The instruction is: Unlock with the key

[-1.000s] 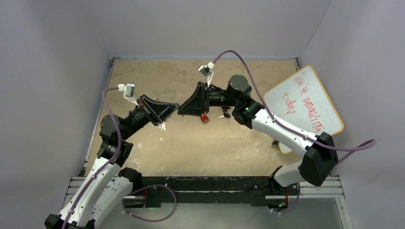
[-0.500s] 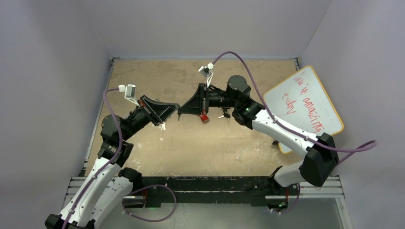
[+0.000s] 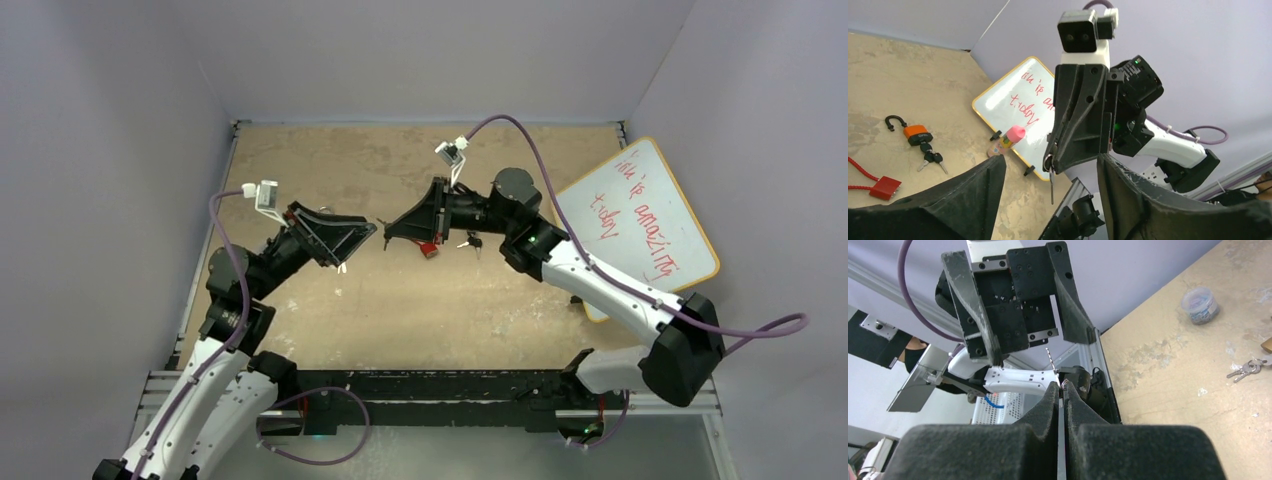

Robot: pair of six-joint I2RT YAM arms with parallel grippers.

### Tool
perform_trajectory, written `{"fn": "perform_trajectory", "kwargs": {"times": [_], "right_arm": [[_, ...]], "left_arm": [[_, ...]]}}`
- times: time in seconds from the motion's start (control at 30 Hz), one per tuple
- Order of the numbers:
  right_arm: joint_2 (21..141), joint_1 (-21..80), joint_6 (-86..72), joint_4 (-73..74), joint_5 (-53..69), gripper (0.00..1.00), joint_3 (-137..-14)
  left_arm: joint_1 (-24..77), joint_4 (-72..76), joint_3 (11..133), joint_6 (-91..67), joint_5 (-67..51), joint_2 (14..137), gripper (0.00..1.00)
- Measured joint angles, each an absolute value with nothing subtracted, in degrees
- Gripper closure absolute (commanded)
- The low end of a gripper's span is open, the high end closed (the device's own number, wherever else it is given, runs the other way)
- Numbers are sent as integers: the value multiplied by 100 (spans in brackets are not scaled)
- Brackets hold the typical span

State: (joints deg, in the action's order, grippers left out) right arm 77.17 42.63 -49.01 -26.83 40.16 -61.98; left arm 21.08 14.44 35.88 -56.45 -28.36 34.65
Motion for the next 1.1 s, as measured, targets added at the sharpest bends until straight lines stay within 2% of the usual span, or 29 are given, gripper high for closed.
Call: {"fn": "perform_trajectory", "kwargs": {"times": [0.37,0.63,0.73,0.87,1.1], "right_arm": [[6840,4235,-4733,-2231,3653,100,-5406],[6335,4038,-4320,-812,2246,100,-4849],[6125,3723,-4222,-311,1785,100,-4471],[5846,3203,-4176,342,1280,100,-3977],[5577,3068,-4077,836,784,100,-3693]], "left_arm": [[2108,434,3894,-5579,-2220,3400,32],[2115,-530,3988,-5745,-1719,4215,40],[2268,-523,3981,-5865,-1581,4917,40],[3000,-620,4117,-5966,-1127,6254,40],[3747,-1352,5511,-6270,-113,8685,28]]}}
